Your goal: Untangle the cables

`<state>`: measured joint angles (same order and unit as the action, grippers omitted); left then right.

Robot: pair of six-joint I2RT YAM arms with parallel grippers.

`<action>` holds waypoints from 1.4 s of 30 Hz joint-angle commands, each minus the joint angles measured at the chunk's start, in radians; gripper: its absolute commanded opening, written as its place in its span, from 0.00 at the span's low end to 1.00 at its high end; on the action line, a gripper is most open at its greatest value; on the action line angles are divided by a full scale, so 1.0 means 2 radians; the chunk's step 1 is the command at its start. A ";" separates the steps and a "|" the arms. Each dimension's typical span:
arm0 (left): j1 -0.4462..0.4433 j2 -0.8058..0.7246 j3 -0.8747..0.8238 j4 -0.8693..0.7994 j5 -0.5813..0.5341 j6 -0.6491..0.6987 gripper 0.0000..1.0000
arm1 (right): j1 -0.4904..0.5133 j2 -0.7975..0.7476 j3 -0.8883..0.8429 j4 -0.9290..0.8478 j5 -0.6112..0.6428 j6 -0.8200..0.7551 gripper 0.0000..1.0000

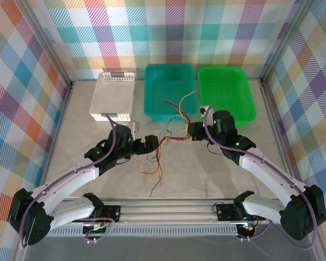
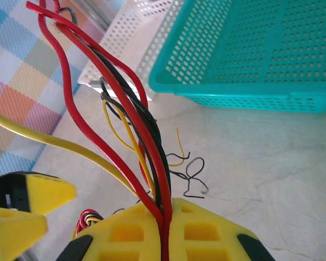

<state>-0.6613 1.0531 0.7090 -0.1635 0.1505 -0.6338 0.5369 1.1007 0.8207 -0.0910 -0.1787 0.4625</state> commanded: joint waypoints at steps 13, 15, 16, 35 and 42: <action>-0.076 0.030 -0.014 0.092 0.035 0.060 0.78 | 0.002 0.015 0.053 0.049 -0.068 0.038 0.00; -0.082 0.033 -0.012 0.090 0.035 0.064 0.66 | 0.002 0.017 0.057 0.044 -0.064 0.039 0.00; -0.084 0.033 -0.012 0.087 0.033 0.066 0.58 | 0.002 0.018 0.060 0.039 -0.061 0.040 0.00; -0.094 -0.015 -0.028 0.071 0.031 0.069 0.00 | -0.008 0.001 0.037 -0.049 0.108 0.199 0.00; -0.103 -0.015 -0.025 0.064 0.040 0.070 0.00 | -0.014 -0.069 -0.081 0.104 0.139 0.324 0.00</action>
<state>-0.8566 1.0534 0.6662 -0.0223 0.2283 -0.5003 0.5377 1.0206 0.7418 -0.0738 -0.0269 0.9611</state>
